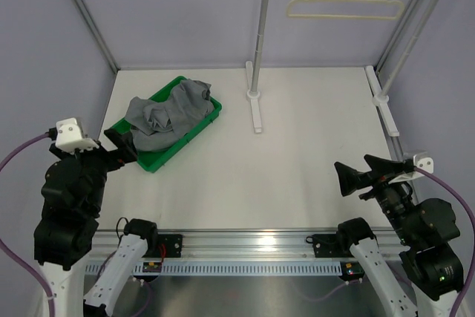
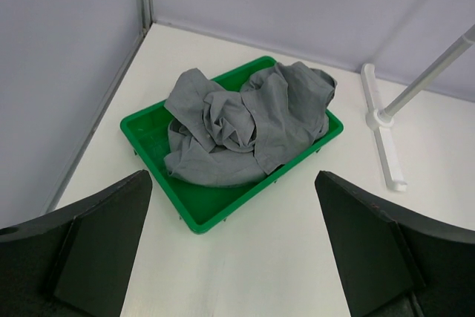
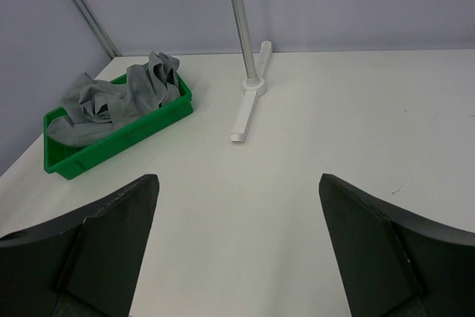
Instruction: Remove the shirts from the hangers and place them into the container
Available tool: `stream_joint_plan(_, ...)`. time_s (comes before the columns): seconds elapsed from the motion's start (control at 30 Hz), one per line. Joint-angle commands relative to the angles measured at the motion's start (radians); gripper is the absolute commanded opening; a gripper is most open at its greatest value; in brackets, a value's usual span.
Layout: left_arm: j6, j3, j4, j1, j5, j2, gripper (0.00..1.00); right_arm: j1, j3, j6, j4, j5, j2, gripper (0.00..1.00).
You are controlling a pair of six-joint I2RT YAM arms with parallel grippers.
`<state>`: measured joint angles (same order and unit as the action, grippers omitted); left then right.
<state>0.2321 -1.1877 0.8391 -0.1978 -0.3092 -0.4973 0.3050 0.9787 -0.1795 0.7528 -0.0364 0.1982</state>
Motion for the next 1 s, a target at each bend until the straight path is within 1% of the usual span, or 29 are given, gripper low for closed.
stream_joint_plan(0.0, -0.022, -0.042, 0.015, 0.005, -0.042, 0.052, 0.99, 0.011, 0.015, 0.012, -0.007, 0.030, -0.013, 1.00)
stream_joint_plan(0.1, -0.020, -0.046, 0.041, 0.005, -0.074, 0.100, 0.99, 0.011, 0.026, 0.011, 0.002, 0.070, -0.005, 1.00)
stream_joint_plan(0.23, -0.027, -0.050, 0.093, 0.005, -0.111, 0.141, 0.99, 0.011, 0.032, 0.025, -0.018, 0.084, -0.008, 0.99)
stream_joint_plan(0.43, -0.019, -0.032, 0.126, 0.000, -0.151, 0.198, 0.99, 0.011, 0.044, 0.034, -0.059, 0.086, 0.007, 0.99)
stream_joint_plan(0.97, -0.010, 0.026, 0.112, -0.012, -0.146, 0.209, 0.99, 0.011, 0.058, 0.041, -0.101, 0.092, 0.040, 0.99)
